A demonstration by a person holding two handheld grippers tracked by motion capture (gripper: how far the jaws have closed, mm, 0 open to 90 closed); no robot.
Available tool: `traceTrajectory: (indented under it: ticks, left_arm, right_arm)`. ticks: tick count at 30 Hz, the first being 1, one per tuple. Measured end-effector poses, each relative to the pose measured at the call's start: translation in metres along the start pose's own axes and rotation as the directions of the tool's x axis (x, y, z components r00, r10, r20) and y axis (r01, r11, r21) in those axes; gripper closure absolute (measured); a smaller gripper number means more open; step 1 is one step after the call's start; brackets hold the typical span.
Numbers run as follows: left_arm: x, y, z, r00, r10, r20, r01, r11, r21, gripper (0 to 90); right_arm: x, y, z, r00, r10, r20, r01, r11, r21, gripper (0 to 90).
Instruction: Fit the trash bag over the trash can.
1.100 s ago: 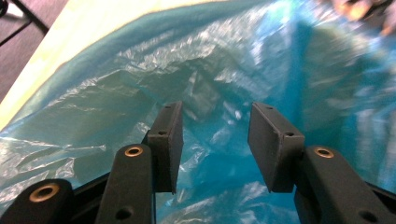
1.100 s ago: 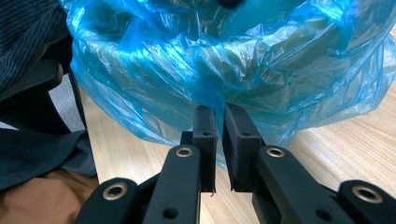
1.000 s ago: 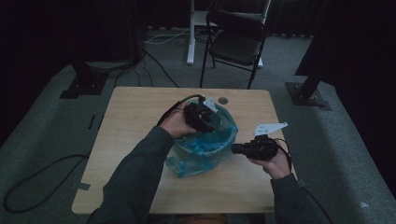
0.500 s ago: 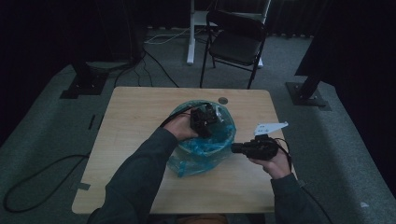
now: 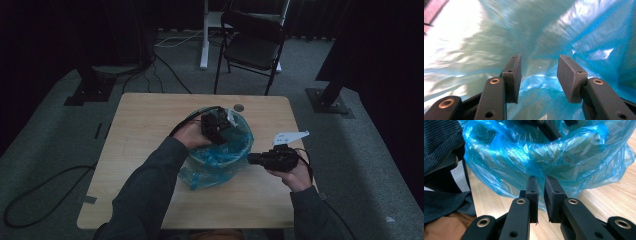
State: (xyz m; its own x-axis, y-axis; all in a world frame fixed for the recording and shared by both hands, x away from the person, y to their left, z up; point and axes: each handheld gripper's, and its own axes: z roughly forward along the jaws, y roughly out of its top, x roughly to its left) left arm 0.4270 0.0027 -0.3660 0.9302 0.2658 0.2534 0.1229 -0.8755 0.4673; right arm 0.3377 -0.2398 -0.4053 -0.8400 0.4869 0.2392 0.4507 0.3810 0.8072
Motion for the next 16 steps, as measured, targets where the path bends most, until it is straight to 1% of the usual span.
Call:
traceTrajectory:
  ticks: [1, 2, 3, 5, 6, 7, 8, 11, 13, 15, 16]
  left_arm:
    - [0.001, -0.002, -0.007, 0.9999, -0.008, -0.008, 0.007, 0.9994, -0.035, 54.5]
    - [0.002, -0.003, -0.012, 0.9997, -0.021, -0.008, 0.020, 0.9981, -0.058, 54.5]
    - [0.002, -0.004, -0.019, 0.9993, -0.036, -0.011, 0.035, 0.9950, -0.093, 54.5]
    - [0.002, -0.009, -0.035, 0.9976, -0.067, -0.018, 0.063, 0.9840, -0.167, 54.5]
    - [0.002, -0.012, -0.040, 0.9970, -0.072, -0.029, 0.066, 0.9805, -0.185, 54.4]
    - [0.002, -0.012, -0.040, 0.9970, -0.072, -0.029, 0.066, 0.9805, -0.185, 54.5]
    - [0.002, -0.021, -0.054, 0.9931, -0.106, -0.050, 0.091, 0.9664, -0.240, 54.5]
    - [0.003, -0.036, -0.066, 0.9856, -0.147, -0.083, 0.118, 0.9512, -0.285, 54.1]
    - [0.005, -0.045, -0.074, 0.9797, -0.178, -0.092, 0.142, 0.9403, -0.309, 53.6]
    - [0.006, -0.054, -0.082, 0.9720, -0.206, -0.112, 0.156, 0.9253, -0.345, 53.4]
    - [0.006, -0.058, -0.085, 0.9680, -0.223, -0.115, 0.168, 0.9166, -0.363, 53.4]
  right_arm:
    - [0.000, 0.000, -0.001, 1.0000, 0.002, 0.001, -0.002, 1.000, -0.001, 81.5]
    - [-0.001, 0.000, -0.001, 1.0000, 0.001, 0.002, -0.001, 1.000, -0.002, 81.5]
    - [-0.001, 0.000, -0.001, 1.0000, 0.001, 0.002, -0.001, 1.000, -0.002, 81.4]
    - [-0.001, -0.001, -0.002, 1.0000, 0.002, 0.002, -0.002, 1.000, -0.005, 81.3]
    - [-0.001, -0.001, -0.002, 1.0000, 0.000, 0.003, 0.000, 1.000, -0.006, 81.3]
    - [-0.001, -0.001, -0.002, 1.0000, 0.000, 0.003, 0.000, 1.000, -0.006, 81.3]
    - [-0.001, -0.001, -0.002, 1.0000, 0.001, 0.004, -0.001, 1.000, -0.007, 81.3]
    - [0.000, 0.000, -0.004, 1.0000, 0.002, 0.008, -0.001, 1.000, -0.013, 81.1]
    - [-0.001, 0.000, -0.005, 1.0000, -0.001, 0.008, 0.001, 1.000, -0.018, 79.5]
    - [-0.001, 0.000, -0.007, 1.0000, -0.002, 0.004, 0.002, 1.000, -0.027, 77.0]
    - [-0.001, 0.001, -0.007, 1.0000, -0.004, 0.003, 0.004, 1.000, -0.030, 75.5]
